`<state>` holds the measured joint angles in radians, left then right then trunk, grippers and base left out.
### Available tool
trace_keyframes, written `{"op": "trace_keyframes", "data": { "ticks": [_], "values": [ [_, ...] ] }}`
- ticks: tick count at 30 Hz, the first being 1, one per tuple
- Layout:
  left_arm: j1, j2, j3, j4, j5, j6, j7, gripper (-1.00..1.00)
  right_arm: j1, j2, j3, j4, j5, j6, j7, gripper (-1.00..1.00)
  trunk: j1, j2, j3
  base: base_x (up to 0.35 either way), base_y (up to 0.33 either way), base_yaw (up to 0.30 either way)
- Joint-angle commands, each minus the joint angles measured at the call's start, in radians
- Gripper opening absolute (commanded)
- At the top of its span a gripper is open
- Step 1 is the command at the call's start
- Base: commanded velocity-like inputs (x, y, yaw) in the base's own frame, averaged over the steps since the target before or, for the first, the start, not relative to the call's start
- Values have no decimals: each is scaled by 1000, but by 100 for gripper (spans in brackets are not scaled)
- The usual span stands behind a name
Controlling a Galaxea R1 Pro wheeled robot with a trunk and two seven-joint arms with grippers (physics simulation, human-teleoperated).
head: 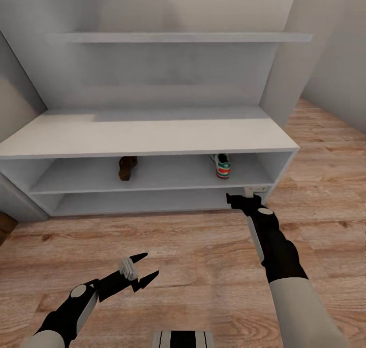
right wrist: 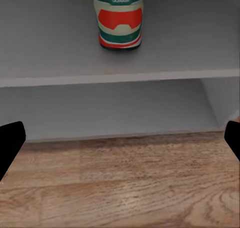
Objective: Pick up the two gym shoes and the two sandals from the corridor floor and place them onto the hallstand (shoe rack) in the corridor, making sure they are on the rack and not on the floor. Arrange them so the two gym shoes are next to each other and the two sandals are next to each other.
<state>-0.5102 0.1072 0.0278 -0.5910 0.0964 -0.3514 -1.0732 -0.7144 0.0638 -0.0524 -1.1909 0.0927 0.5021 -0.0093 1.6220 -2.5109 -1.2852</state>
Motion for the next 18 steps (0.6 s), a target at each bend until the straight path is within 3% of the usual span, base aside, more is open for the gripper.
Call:
{"op": "trace_keyframes", "data": {
  "ticks": [1,11,18],
  "values": [
    [-1,0,1,1,2,-5,-4,100,0,1,-2,-2,4,6,2,100,0,0,-1,-83,0,0],
    [-1,3,2,1,2,-4,-2,100,4,1,-4,-1,-20,6,6,100,0,0,-1,-15,0,-8],
    [-1,5,3,0,0,-4,-2,100,4,1,-3,2,-21,6,7,100,0,0,3,-1,0,-206]
  ]
}}
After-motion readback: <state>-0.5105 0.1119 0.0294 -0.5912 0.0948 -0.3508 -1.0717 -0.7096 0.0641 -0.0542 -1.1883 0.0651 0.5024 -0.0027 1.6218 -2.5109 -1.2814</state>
